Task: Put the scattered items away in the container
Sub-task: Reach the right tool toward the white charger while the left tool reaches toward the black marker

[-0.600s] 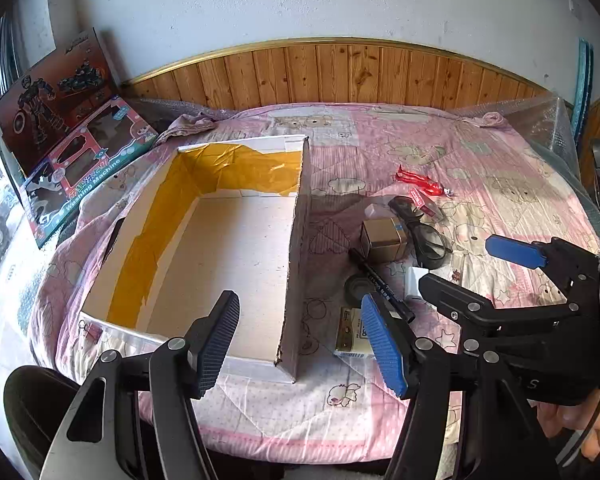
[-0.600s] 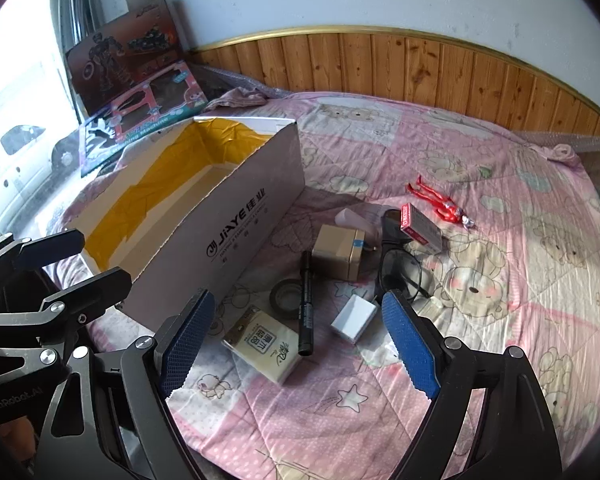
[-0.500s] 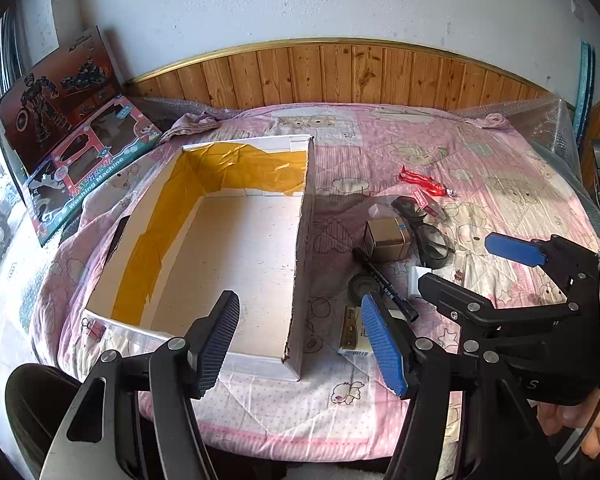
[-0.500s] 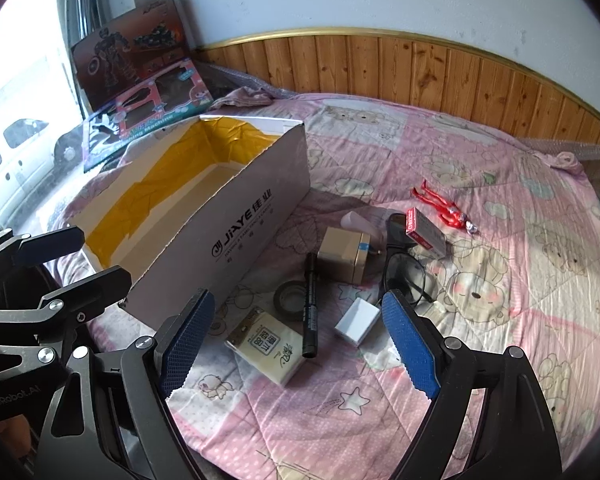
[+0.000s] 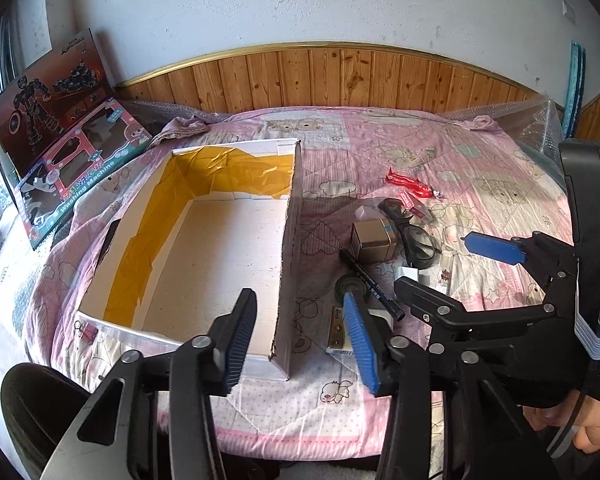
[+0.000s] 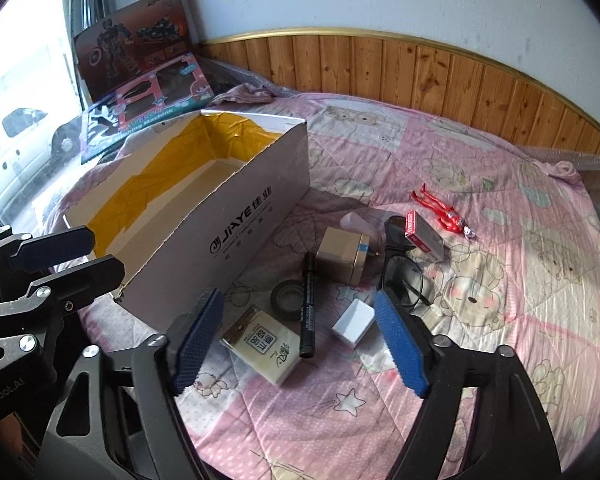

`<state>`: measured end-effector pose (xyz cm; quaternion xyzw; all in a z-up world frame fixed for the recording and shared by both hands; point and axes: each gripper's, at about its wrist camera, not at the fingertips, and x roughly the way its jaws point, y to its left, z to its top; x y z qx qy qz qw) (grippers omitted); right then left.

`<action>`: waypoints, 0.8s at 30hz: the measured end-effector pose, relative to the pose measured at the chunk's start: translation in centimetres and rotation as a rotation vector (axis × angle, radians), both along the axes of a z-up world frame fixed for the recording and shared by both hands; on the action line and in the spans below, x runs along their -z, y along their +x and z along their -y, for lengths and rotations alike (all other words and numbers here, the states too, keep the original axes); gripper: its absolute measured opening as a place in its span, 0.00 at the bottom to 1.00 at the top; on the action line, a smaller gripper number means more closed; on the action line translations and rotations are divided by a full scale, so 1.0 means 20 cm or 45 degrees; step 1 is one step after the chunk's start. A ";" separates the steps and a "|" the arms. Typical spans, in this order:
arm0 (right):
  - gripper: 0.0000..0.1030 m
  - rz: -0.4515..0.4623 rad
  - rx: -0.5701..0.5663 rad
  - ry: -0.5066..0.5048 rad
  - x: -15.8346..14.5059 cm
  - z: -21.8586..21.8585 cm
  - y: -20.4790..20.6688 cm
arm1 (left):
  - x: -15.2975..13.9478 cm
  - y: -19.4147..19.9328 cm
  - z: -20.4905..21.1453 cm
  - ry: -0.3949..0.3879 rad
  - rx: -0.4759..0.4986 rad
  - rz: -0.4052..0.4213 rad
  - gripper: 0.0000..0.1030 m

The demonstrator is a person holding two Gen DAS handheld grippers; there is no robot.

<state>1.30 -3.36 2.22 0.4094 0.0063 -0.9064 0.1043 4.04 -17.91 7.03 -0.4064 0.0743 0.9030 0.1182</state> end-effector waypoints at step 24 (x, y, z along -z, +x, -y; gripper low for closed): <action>0.46 0.139 0.081 -0.137 0.12 -0.12 -0.06 | 0.10 -0.03 -0.04 0.017 0.048 0.074 0.50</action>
